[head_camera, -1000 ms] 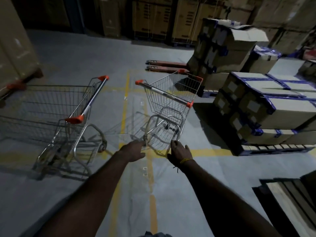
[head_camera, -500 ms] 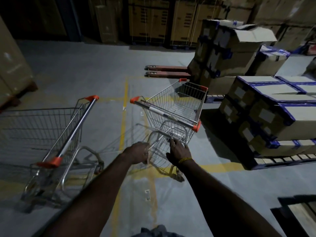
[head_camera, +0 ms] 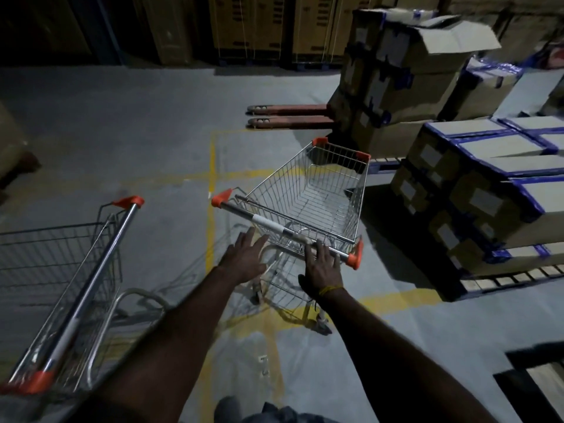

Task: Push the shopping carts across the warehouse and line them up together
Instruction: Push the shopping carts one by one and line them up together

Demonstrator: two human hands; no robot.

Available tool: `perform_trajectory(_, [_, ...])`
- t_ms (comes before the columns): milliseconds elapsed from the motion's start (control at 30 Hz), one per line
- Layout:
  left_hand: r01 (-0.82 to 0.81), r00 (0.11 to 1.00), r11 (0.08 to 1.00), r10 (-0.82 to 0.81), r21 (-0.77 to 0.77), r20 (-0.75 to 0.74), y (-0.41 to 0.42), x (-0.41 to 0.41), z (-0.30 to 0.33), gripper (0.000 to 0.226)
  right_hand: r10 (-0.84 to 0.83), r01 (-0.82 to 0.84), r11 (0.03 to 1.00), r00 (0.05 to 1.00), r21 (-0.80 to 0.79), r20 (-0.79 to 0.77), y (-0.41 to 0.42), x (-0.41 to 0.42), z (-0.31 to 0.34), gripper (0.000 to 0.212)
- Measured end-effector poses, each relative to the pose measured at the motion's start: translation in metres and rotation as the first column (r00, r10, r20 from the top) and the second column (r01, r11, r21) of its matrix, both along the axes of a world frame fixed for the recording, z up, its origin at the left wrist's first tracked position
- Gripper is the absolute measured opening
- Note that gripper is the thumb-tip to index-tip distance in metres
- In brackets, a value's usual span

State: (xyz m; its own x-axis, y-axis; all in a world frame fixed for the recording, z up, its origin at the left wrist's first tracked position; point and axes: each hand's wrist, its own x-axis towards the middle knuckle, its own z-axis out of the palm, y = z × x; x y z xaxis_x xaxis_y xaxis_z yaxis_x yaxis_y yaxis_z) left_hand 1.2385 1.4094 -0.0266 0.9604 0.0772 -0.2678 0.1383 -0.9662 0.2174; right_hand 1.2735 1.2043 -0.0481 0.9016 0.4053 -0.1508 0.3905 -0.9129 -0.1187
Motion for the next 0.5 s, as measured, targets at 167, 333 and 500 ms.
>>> perform_trajectory(167, [0.082,0.995,0.995,-0.085,0.052,0.057,0.022,0.044,-0.010,0.082,-0.043,0.043,0.998,0.999,-0.049,0.002,0.013,0.024,-0.012,0.094])
perform_trajectory(333, [0.131,0.987,0.988,-0.138,0.083,0.079,0.042,0.088,-0.028,0.077,-0.052,0.056,0.994,0.998,-0.097,0.042,0.025,0.043,-0.014,0.093])
perform_trajectory(500, [0.162,0.933,0.983,-0.182,0.089,0.309,0.050,0.102,-0.042,0.061,-0.074,0.087,0.989,0.991,-0.118,0.109,0.026,0.046,-0.025,0.091])
